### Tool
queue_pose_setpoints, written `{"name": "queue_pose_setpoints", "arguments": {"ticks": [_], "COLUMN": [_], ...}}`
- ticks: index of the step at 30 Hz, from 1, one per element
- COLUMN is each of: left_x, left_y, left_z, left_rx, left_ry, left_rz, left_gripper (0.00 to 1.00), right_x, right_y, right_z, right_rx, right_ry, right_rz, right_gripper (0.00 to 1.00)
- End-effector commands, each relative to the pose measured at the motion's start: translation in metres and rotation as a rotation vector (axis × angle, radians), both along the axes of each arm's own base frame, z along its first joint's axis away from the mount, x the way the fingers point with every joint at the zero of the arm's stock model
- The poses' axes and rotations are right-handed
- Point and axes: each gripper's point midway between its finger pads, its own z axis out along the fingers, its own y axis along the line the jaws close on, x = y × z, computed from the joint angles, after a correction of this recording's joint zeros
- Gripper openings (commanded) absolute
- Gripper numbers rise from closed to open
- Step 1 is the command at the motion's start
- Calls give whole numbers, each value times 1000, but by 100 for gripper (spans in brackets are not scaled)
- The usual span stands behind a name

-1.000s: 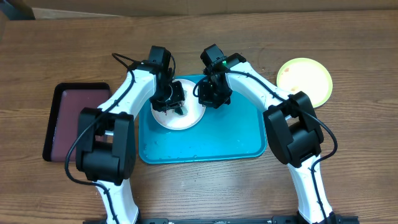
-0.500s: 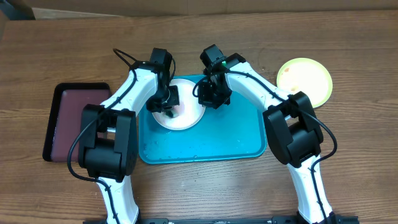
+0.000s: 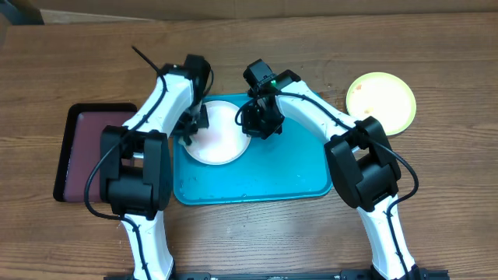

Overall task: Clean dirty plates on tray and stack at the side
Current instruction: 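Scrub the white plate's red stain with the left gripper's sponge, then keep scrubbing the white plate with the sponge in the left gripper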

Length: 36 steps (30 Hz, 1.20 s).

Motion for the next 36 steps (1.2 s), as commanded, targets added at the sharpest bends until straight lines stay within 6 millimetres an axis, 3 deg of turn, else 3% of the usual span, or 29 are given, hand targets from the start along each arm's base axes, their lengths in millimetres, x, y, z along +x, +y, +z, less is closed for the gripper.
{"name": "queue_pose_setpoints", "arguments": {"ticks": [1,4,6,17,23,27,32,36], "left_x": [27,35,36,9,12,14,12,14], "left_y": [-21,-71,-90,-105,-65,-14,51,62], "left_z": [18,22,22,-27,-42,-43,-28,-14], "left_rx": [-177,-462,-565,-569,-368,-123,196,241], "left_ry": [-75,-96,-102,-59,-77,-92,-106,-106], "left_rz": [10,-114,-148,-138,-105,-51,29,59], "left_gripper": [4,4,4,4,4,4,4,4], "right_x": [7,7,8,9,8,8,8,8], "right_y": [-20,-19,-19,-18,-19,-19,-19,-19], "right_z": [-9,-9,-8,-8,-8,-8,-8,-9], "right_rx": [-58,-57,-54,-52,-57,-56,-57,-57], "right_ry": [-9,-10,-14,-17,-10,-10,-10,-11], "right_rz": [-29,-29,-29,-29,-29,-29,-29,-28], "right_gripper": [4,4,4,4,4,4,4,4]}}
